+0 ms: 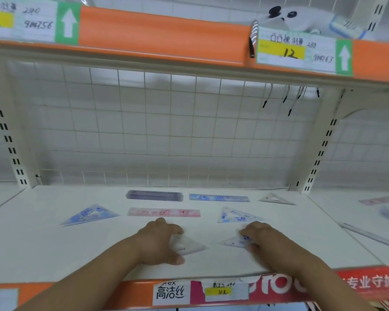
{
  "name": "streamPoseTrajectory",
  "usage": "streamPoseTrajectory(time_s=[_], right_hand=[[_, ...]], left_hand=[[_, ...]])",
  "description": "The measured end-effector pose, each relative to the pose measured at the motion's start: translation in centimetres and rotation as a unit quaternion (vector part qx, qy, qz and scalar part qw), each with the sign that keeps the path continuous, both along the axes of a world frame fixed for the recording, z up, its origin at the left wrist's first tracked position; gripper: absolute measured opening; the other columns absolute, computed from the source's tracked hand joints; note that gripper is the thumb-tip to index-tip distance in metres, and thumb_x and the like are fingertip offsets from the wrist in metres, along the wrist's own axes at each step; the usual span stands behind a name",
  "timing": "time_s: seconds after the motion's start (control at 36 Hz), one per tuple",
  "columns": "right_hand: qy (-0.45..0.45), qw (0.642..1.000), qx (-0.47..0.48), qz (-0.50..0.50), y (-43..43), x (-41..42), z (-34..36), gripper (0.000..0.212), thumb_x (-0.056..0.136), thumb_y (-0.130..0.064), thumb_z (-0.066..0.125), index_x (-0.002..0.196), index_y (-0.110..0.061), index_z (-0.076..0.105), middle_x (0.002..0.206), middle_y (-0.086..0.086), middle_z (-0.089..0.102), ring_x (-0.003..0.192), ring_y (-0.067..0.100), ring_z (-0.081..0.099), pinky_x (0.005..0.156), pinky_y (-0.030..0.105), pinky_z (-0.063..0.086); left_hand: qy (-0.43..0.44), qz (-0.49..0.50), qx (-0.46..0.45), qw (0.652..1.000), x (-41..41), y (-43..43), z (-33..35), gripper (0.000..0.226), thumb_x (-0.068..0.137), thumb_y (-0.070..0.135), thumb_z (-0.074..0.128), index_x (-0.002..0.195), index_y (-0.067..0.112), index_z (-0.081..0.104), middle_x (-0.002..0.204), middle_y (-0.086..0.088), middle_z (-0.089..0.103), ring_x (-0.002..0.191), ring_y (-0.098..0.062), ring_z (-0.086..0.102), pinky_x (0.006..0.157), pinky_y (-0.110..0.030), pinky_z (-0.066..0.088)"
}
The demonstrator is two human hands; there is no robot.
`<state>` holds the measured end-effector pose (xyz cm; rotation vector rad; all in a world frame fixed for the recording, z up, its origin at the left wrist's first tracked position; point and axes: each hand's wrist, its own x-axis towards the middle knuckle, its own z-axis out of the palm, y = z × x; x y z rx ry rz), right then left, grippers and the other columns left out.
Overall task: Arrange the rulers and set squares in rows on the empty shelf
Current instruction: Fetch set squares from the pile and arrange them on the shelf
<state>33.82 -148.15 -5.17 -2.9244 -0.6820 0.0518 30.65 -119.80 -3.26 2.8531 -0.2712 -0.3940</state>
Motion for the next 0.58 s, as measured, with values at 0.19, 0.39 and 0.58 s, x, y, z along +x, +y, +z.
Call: streamPoseTrajectory(time_s=[0.19,0.39,0.58], right_hand=[[0.018,1.0,-0.002,0.004,-0.2,0.3,0.0,0.03,0.097,-0.021,0.044,0.124,-0.019,0.057,0.125,-0.001,0.047,0.115,0.012,0.045,0.101,0.022,0.036],[-0.041,0.997,0.053,-0.046,-0.9,0.3,0.4,0.035,0.1,-0.014,0.039,0.132,-0.021,0.053,0.126,-0.002,0.051,0.119,0.012,0.048,0.1,0.016,0.033],[-0.048,0.988,0.029,-0.147,-2.9,0.8,0.4,0.033,0.095,-0.005,0.041,0.117,-0.022,0.059,0.113,-0.002,0.055,0.103,0.013,0.054,0.085,0.018,0.04]], left_hand=[[0.006,0.008,0.009,1.0,0.3,0.3,-0.7,0.082,0.079,0.059,0.065,0.148,0.035,0.029,0.131,-0.001,0.037,0.126,-0.02,0.039,0.107,-0.032,0.036],[0.001,0.067,-0.005,0.998,0.1,2.2,0.1,0.065,0.088,0.055,0.058,0.143,0.03,0.036,0.14,-0.001,0.04,0.127,-0.018,0.044,0.104,-0.027,0.036],[-0.013,0.094,0.057,0.994,-1.3,5.0,0.7,0.026,0.098,0.029,0.043,0.122,0.023,0.05,0.119,0.003,0.056,0.092,-0.01,0.048,0.077,-0.018,0.037]])
